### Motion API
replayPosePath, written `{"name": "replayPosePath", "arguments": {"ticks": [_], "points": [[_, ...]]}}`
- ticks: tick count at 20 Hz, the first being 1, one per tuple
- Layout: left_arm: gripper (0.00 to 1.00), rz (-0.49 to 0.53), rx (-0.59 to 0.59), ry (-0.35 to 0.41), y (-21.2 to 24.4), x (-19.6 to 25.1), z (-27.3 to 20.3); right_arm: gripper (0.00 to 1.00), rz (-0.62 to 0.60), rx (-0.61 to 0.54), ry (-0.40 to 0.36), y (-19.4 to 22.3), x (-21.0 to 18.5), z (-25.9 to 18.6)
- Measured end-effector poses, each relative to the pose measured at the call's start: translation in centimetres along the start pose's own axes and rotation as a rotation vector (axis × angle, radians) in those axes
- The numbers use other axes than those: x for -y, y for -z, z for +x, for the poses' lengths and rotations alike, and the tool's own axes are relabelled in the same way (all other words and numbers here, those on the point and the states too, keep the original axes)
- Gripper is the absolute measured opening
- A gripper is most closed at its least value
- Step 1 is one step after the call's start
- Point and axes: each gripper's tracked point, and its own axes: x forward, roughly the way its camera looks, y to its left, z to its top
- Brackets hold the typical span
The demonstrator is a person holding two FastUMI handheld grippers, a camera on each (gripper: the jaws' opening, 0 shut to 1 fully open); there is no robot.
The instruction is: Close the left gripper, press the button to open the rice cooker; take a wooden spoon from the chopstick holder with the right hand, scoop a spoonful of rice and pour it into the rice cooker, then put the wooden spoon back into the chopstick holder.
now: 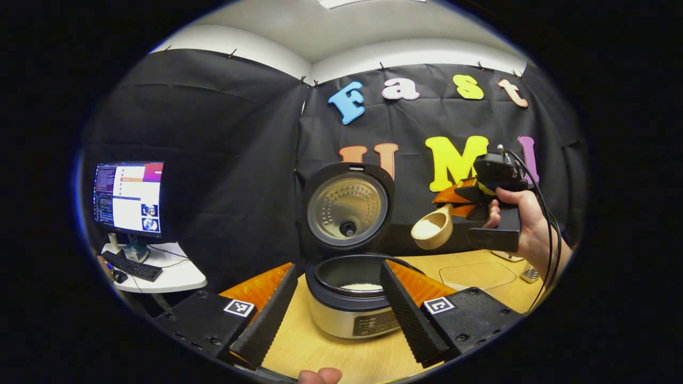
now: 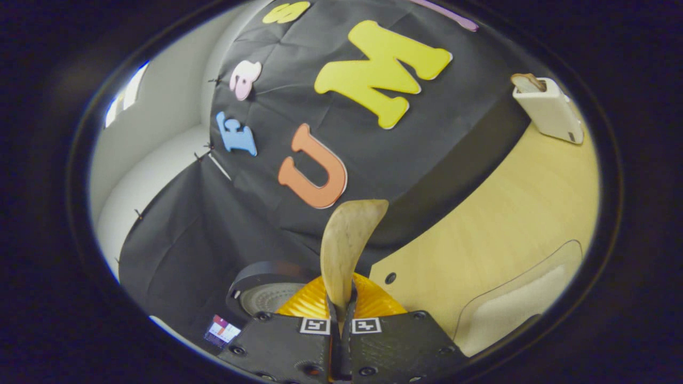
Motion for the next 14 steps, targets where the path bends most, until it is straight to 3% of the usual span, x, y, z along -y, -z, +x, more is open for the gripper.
{"name": "replayPosePath", "arguments": {"ticks": [6,14], "points": [[0.99,-0.012,-0.017,-0.045,0.6,-2.6,-0.1,0.0,-0.237,-0.039,0.031,4.1,-2.8,4.1],[0.99,-0.021,0.008,-0.063,-0.1,-3.6,-0.8,0.0,-0.5,-0.014,0.064,6.2,-4.9,5.3]]}}
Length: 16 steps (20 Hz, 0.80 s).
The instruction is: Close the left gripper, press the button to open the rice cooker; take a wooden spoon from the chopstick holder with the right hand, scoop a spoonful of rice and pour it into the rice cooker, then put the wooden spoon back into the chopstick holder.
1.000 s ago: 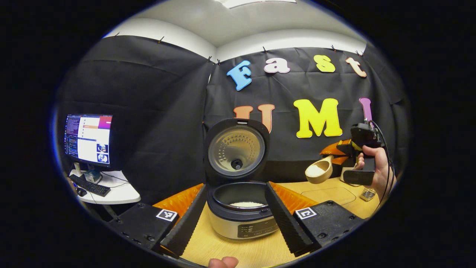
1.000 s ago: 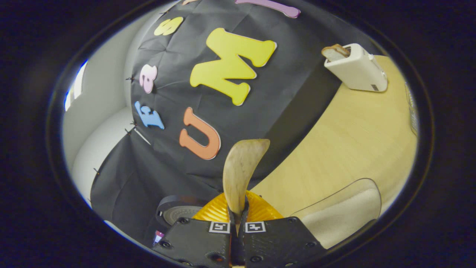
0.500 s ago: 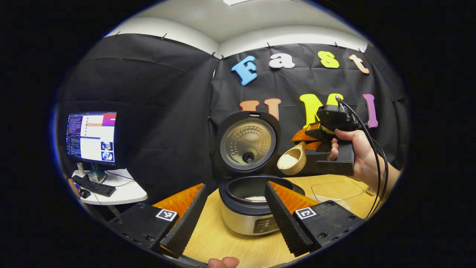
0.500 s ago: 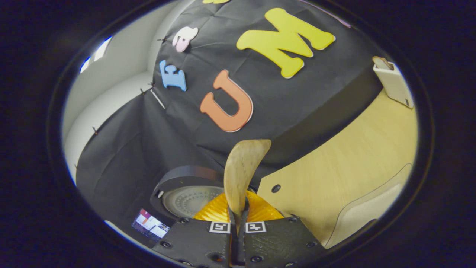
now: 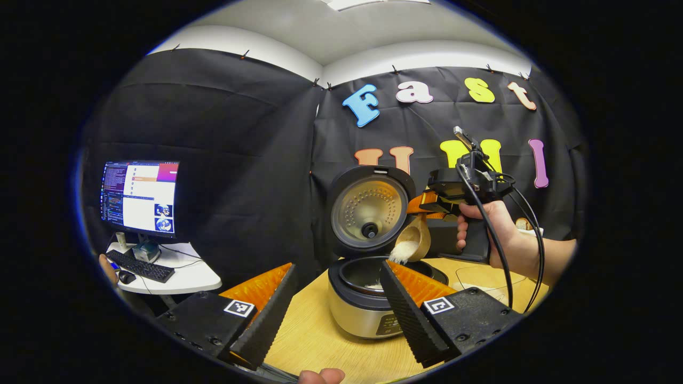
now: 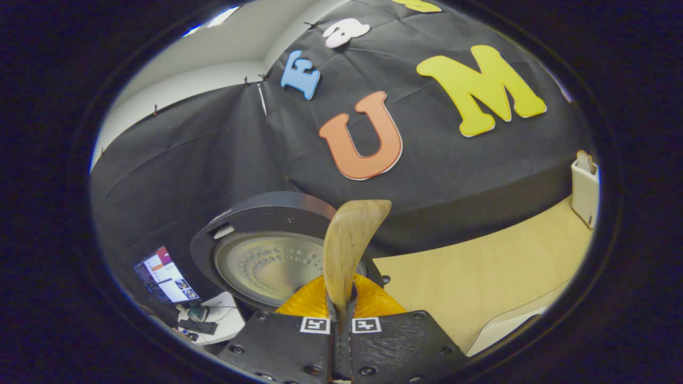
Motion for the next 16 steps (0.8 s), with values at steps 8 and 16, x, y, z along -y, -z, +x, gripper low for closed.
{"name": "replayPosePath", "arguments": {"ticks": [8,16], "points": [[0.99,-0.009,0.025,-0.003,-0.8,0.0,-0.3,0.0,-0.307,0.128,0.029,-2.0,-1.7,-1.2],[0.99,-0.011,0.039,-0.006,-1.5,0.3,-0.7,0.0,-0.621,0.25,0.026,-3.4,-4.9,-2.6]]}}
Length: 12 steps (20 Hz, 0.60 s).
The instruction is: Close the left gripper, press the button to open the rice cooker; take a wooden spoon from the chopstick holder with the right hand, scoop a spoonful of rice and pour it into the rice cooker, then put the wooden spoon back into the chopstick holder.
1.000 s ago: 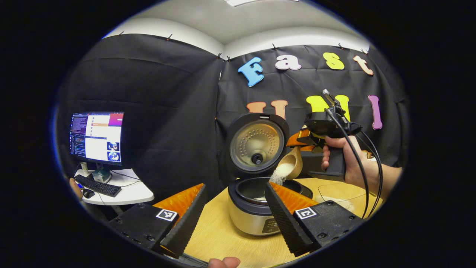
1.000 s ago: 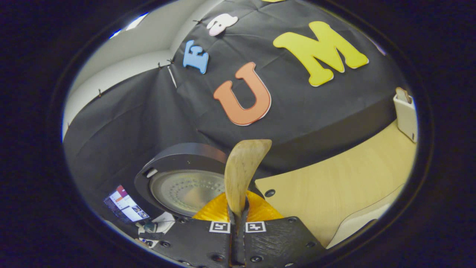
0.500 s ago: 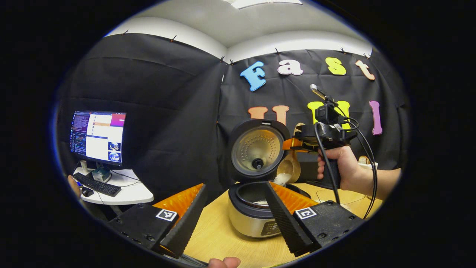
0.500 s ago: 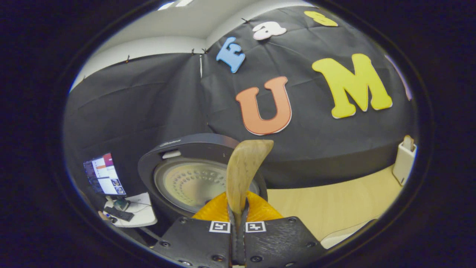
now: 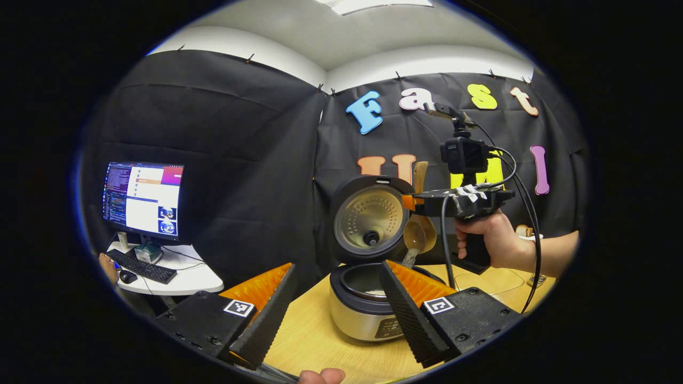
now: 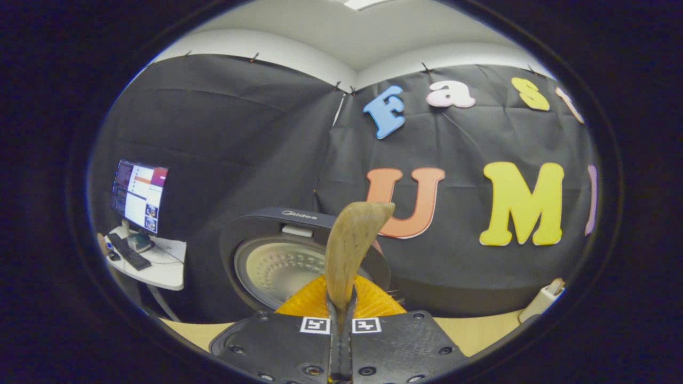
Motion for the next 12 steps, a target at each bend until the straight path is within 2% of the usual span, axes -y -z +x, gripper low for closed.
{"name": "replayPosePath", "arguments": {"ticks": [4,5,6,8,10,11,12], "points": [[0.99,0.006,0.017,-0.001,-0.6,0.1,-0.3,0.0,-0.117,0.072,-0.014,-1.8,-1.3,-0.9],[0.95,0.007,0.021,-0.002,-0.7,0.0,-0.4,0.0,-0.125,0.082,-0.024,-2.0,-1.6,-1.2],[0.99,0.007,0.023,-0.001,-0.8,-0.1,-0.5,0.0,-0.123,0.089,-0.033,-2.3,-1.8,-1.3],[0.99,0.008,0.023,-0.009,-0.9,-0.3,-0.7,0.0,-0.097,0.082,-0.05,-2.2,-2.0,-1.4],[0.99,0.003,0.026,-0.015,-1.1,-0.6,-0.7,0.0,-0.023,0.057,-0.081,-1.7,-2.5,-1.5],[0.95,-0.003,0.03,-0.016,-1.3,-0.7,-0.8,0.0,0.015,0.044,-0.088,-1.5,-2.3,-1.5],[0.99,-0.01,0.034,-0.015,-1.4,-0.7,-0.9,0.0,0.048,0.033,-0.096,-1.4,-2.0,-1.6]]}}
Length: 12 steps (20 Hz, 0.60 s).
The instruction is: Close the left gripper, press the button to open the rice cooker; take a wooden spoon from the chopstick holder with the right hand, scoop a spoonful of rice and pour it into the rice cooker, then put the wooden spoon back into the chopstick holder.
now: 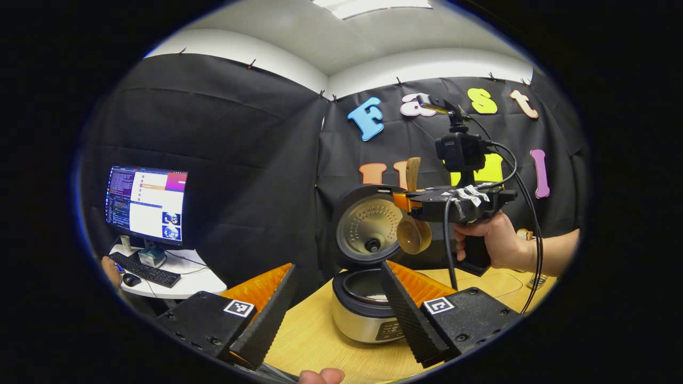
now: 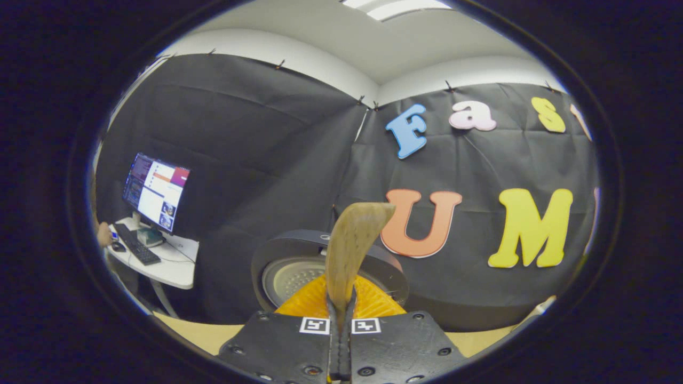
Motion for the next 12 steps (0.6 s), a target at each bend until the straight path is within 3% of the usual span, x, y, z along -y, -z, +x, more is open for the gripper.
{"name": "replayPosePath", "arguments": {"ticks": [4,6,12], "points": [[0.95,-0.021,-0.002,-0.033,-0.1,-0.7,-0.2,0.0,0.172,-0.015,-0.005,-0.3,2.2,-1.1],[0.99,-0.033,0.001,-0.027,-0.4,-0.1,-0.3,0.0,0.263,-0.021,0.009,-0.8,4.1,-2.3],[0.98,-0.054,-0.003,0.018,-0.6,2.9,0.0,0.0,0.457,0.032,0.146,-3.2,15.4,-9.6]]}}
